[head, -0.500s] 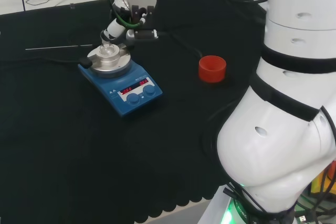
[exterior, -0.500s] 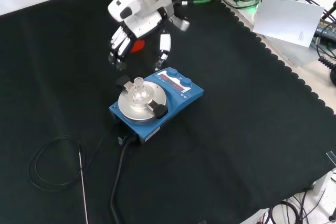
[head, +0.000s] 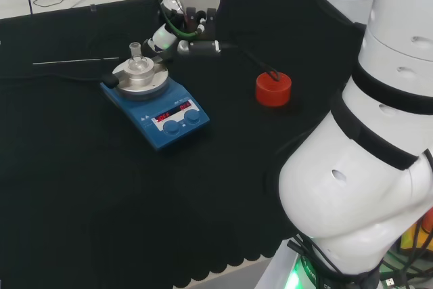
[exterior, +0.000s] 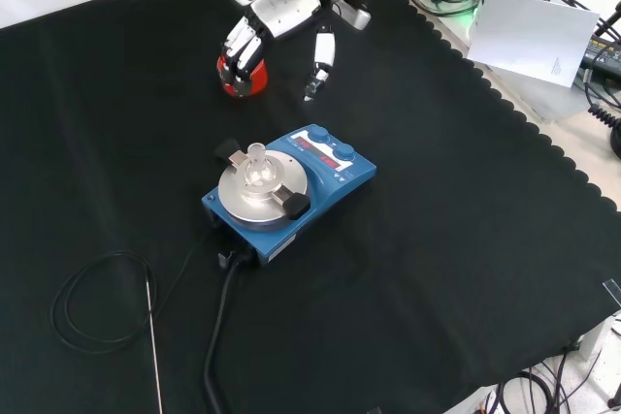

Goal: Turn on the heater.

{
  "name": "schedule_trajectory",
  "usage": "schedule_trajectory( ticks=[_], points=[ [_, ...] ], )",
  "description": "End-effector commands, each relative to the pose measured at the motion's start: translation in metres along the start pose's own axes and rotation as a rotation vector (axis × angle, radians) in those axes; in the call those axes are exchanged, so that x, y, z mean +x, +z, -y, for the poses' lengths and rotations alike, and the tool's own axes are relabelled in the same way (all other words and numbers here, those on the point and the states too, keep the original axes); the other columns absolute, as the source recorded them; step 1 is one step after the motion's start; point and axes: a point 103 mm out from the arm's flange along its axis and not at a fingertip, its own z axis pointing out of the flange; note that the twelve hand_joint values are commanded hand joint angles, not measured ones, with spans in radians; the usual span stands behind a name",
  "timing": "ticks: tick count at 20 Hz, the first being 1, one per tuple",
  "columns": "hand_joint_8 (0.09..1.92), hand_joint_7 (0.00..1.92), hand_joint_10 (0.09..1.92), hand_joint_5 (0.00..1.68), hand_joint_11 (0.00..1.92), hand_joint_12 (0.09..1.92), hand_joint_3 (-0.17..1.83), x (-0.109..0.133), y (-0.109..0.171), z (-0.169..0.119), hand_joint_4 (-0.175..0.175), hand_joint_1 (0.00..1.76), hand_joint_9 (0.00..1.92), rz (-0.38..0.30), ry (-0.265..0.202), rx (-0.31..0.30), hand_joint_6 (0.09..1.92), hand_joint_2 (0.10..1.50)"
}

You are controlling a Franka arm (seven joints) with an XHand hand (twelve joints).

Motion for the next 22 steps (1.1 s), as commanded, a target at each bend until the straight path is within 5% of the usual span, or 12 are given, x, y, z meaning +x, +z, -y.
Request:
schedule_trajectory(
  ticks=[1,6,19,22],
  points=[
    [0.75,0.34,0.69,0.40,0.37,1.35,0.48,-0.007,0.008,0.052,-0.037,0.78,0.58,0.017,0.021,-0.017,0.36,0.67],
    [0.79,0.54,0.68,0.40,0.50,1.31,0.51,-0.013,0.026,0.079,-0.039,0.84,0.77,0.036,0.042,0.066,0.33,0.69],
    [0.86,0.85,0.68,0.42,0.70,1.23,0.64,-0.033,0.062,0.121,-0.043,0.95,1.09,0.077,0.054,0.167,0.31,0.68],
    [0.97,1.09,0.74,0.43,0.97,1.07,0.65,-0.032,0.067,0.124,-0.065,1.00,1.30,0.112,0.050,0.200,0.32,0.69]
  ],
)
